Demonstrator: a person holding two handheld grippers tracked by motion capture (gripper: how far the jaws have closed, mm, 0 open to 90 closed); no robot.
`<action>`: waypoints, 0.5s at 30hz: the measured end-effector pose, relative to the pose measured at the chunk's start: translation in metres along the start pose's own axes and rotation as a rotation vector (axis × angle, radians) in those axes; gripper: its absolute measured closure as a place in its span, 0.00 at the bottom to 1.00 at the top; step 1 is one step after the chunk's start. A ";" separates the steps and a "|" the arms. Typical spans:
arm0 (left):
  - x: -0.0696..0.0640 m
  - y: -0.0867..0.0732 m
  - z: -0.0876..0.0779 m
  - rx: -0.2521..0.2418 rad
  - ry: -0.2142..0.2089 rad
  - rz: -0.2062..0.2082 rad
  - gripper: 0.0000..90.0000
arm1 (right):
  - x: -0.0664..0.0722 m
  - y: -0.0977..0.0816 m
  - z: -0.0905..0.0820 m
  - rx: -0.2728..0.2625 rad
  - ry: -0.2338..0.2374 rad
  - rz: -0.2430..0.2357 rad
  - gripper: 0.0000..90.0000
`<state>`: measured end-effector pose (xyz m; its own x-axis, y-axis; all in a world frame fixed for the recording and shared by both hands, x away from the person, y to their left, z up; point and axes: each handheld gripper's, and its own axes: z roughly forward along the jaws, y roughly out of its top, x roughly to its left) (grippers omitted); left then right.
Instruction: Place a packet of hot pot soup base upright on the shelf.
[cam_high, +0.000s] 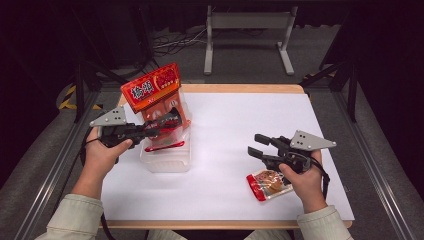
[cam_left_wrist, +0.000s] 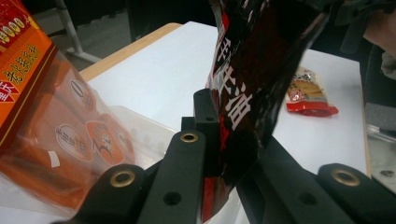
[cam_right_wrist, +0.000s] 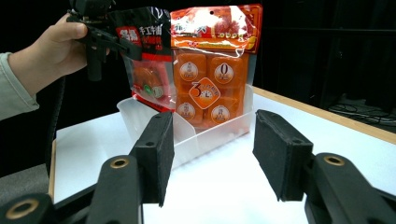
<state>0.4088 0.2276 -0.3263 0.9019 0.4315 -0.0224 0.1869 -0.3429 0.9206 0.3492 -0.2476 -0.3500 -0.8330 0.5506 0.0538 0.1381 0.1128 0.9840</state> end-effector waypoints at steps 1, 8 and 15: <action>0.001 -0.001 0.001 -0.010 -0.004 -0.001 1.00 | 0.000 0.000 -0.001 -0.004 0.001 0.002 0.54; 0.006 -0.009 0.009 -0.011 0.002 -0.021 1.00 | -0.001 0.000 -0.002 -0.004 0.000 0.004 0.53; 0.008 -0.019 0.017 0.002 -0.016 -0.038 1.00 | -0.003 -0.001 -0.003 -0.008 0.001 0.012 0.53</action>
<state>0.4190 0.2229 -0.3505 0.9003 0.4306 -0.0640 0.2220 -0.3277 0.9183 0.3498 -0.2515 -0.3503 -0.8318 0.5513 0.0655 0.1437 0.0998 0.9846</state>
